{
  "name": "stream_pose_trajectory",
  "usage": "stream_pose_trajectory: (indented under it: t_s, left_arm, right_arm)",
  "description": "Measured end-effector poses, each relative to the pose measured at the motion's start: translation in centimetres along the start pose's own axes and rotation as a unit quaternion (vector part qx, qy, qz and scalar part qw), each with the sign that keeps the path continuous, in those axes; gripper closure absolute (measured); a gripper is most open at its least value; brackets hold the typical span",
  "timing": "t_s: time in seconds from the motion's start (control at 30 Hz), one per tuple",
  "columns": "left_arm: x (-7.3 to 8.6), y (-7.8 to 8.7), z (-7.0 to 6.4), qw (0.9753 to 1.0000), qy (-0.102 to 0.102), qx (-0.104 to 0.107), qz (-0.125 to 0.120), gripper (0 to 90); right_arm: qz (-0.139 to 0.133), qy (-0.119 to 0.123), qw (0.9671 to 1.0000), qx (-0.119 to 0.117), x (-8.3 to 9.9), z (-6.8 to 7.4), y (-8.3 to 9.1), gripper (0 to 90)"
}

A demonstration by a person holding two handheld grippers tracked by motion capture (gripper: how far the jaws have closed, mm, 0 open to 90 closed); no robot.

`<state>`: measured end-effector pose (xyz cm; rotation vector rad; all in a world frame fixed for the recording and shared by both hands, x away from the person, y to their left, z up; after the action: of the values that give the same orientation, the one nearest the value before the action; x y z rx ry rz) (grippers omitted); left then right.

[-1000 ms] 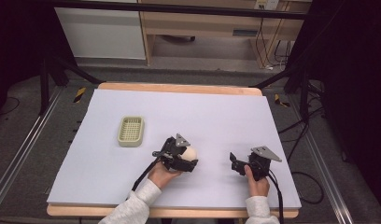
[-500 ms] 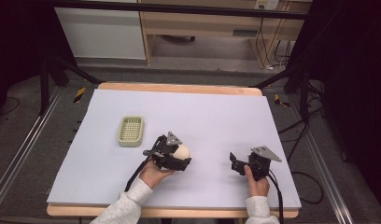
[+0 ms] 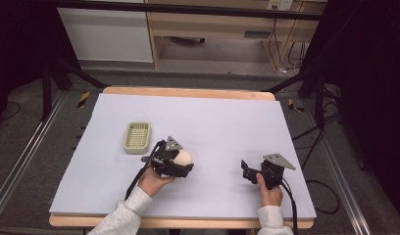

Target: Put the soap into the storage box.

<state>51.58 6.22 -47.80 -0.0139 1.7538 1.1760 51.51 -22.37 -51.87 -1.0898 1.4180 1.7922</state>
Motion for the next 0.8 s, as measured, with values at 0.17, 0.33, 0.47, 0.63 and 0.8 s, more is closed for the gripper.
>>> stream_pose_trajectory:
  t_s: [0.17, 0.33, 0.47, 0.63, 0.8]
  left_arm:
    - [0.3, 0.8, 0.9, 1.0000, 0.003, -0.006, -0.002, 22.4]
    - [0.5, 1.2, 1.6, 0.9999, 0.006, -0.010, -0.003, 22.4]
    - [0.8, 1.5, 2.2, 0.9998, 0.011, -0.014, -0.004, 22.4]
    - [0.9, 1.7, 2.8, 0.9995, 0.023, -0.017, -0.009, 22.4]
    - [1.0, 2.1, 3.5, 0.9993, 0.027, -0.022, -0.012, 22.4]
  right_arm:
    - [0.000, 0.000, 1.0000, 0.000, 0.0, 0.0, 0.0, 3.1]
    - [0.000, 0.000, 1.0000, 0.000, 0.0, 0.0, 0.0, 3.1]
    - [0.000, 0.000, 1.0000, 0.000, 0.0, 0.0, 0.0, 3.1]
    - [0.000, -0.001, 1.0000, 0.000, 0.0, 0.0, 0.0, 3.1]
    - [0.002, 0.000, 1.0000, 0.002, 0.0, 0.0, 0.0, 3.1]
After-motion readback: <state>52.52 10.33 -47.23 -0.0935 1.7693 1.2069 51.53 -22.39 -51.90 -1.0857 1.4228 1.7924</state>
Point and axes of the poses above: each handheld gripper's, and its own axes: y roughly backward along the jaws, x roughly out of its underside, z roughly to its left, the point moved 7 cm from there along -y, roughly forward along the jaws
